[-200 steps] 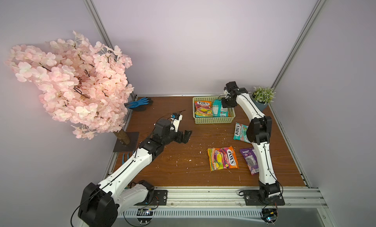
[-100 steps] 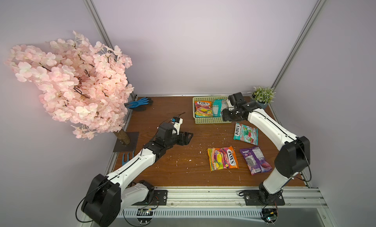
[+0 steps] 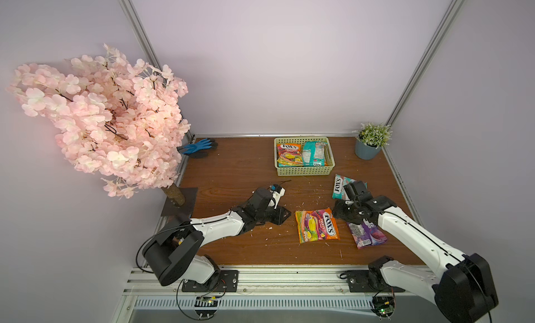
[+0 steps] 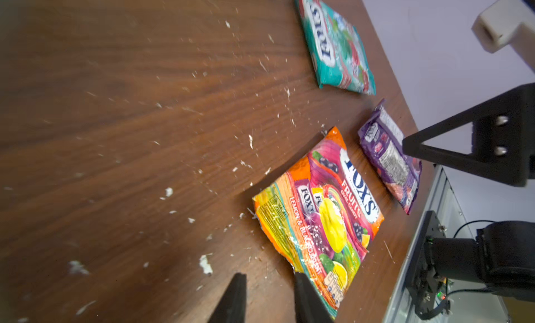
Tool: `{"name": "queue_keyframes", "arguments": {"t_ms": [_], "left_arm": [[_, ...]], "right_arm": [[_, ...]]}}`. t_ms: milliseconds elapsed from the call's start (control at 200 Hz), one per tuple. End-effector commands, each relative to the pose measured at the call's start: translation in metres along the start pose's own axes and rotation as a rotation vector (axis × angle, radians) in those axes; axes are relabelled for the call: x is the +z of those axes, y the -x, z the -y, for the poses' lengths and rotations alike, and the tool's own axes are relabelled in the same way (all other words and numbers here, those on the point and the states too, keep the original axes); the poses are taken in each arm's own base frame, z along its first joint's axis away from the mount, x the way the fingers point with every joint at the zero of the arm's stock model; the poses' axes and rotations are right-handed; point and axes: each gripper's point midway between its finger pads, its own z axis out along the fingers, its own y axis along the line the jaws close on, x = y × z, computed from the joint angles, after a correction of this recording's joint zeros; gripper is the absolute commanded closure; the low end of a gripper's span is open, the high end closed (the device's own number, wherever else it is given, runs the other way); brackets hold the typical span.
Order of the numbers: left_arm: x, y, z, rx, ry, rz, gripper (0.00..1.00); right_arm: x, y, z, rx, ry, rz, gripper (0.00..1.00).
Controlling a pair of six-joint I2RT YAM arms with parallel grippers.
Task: Put the candies in the basket
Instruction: Pick up the candy at the center of the board.
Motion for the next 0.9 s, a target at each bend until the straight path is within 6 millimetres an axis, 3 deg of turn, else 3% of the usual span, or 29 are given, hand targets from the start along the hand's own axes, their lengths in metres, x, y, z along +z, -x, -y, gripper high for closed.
{"name": "queue_keyframes", "arguments": {"t_ms": [0,220,576,761,896], "left_arm": [[0.017,0.009,0.024,0.050,-0.047,0.005,0.76],[0.043,-0.012,0.014,0.045,-0.026,-0.080,0.84],[0.060,-0.057,-0.024,0.003,0.079,-0.222,0.88],[0.053,-0.075,-0.047,-0.006,0.181,-0.270,0.90],[0.049,-0.082,-0.055,-0.015,0.218,-0.282,0.90]], "right_arm": [[0.006,-0.005,-0.014,0.068,0.098,-0.011,0.37],[0.024,-0.019,-0.024,0.056,0.186,-0.078,0.32],[0.047,-0.023,0.010,0.071,0.100,-0.095,0.21],[0.052,-0.042,-0.015,0.104,0.305,-0.172,0.18],[0.048,-0.042,-0.033,0.151,0.458,-0.163,0.18]]}}
